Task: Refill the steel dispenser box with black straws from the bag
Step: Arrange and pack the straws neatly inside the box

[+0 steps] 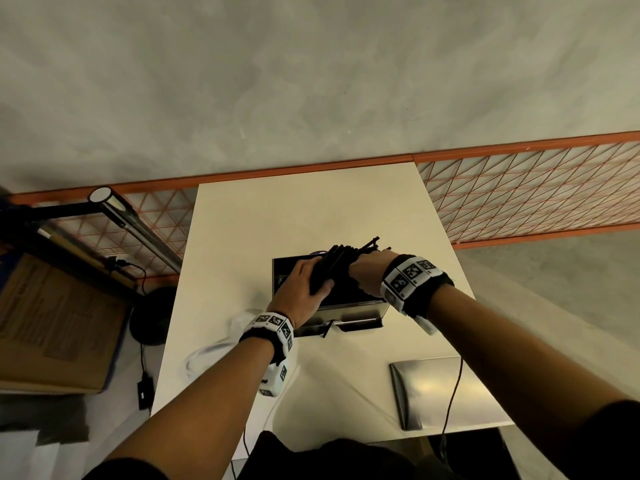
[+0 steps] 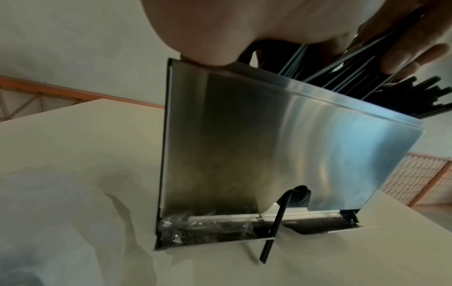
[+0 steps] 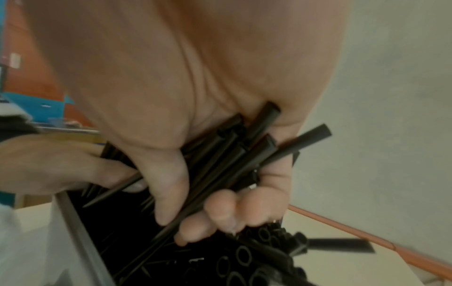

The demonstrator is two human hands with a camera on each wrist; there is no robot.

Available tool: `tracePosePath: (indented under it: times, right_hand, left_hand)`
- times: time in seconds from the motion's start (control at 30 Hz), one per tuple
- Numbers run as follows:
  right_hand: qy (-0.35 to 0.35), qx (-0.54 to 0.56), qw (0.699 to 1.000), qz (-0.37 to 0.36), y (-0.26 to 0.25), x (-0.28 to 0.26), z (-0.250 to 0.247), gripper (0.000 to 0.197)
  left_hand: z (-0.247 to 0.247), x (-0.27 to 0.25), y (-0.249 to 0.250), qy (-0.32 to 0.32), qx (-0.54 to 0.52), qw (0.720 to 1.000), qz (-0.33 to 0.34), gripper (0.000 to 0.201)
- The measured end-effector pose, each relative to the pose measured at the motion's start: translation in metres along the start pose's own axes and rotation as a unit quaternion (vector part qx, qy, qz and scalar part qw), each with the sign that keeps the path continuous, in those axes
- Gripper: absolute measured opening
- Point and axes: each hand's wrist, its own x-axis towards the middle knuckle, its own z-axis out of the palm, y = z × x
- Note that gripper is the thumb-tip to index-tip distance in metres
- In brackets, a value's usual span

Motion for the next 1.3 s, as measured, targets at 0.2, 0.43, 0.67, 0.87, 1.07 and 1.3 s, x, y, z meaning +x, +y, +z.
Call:
tracePosePath:
  times: [0.2, 0.43, 0.67, 0.87, 1.07, 1.3]
  right_hand:
    - [0.029, 0.087, 0.995, 0.033, -0.005, 0.005, -0.003, 0.027]
    - [0.050, 0.252, 0.963, 0.077, -0.010, 0.006, -0.007, 0.030]
    - [0.156, 0.296, 0.935, 0.121, 0.013, -0.018, 0.006, 0.022]
    - [0.098, 0.214, 0.968, 0.087, 0.003, -0.022, 0.018, 0.026]
    - [0.074, 0.085, 0.994, 0.014, -0.015, -0.013, 0.013, 0.032]
    - [0.067, -0.064, 0.995, 0.023, -0.040, 0.002, 0.020, 0.040]
  left_hand:
    - [-0.002, -0.003, -0.001, 0.000, -0.033, 0.999, 0.007, 0.082]
    - [0.006, 0.000, -0.006, 0.003, 0.039, 0.999, 0.008, 0.083]
    - [0.006, 0.001, -0.005, -0.005, 0.058, 0.998, 0.006, 0.069]
    - [0.005, 0.000, -0.004, -0.015, 0.048, 0.999, -0.003, 0.067]
    - [0.003, -0.001, -0.003, -0.018, 0.032, 0.999, -0.008, 0.070]
    - [0.003, -0.001, -0.005, -0.011, -0.003, 1.000, -0.017, 0.068]
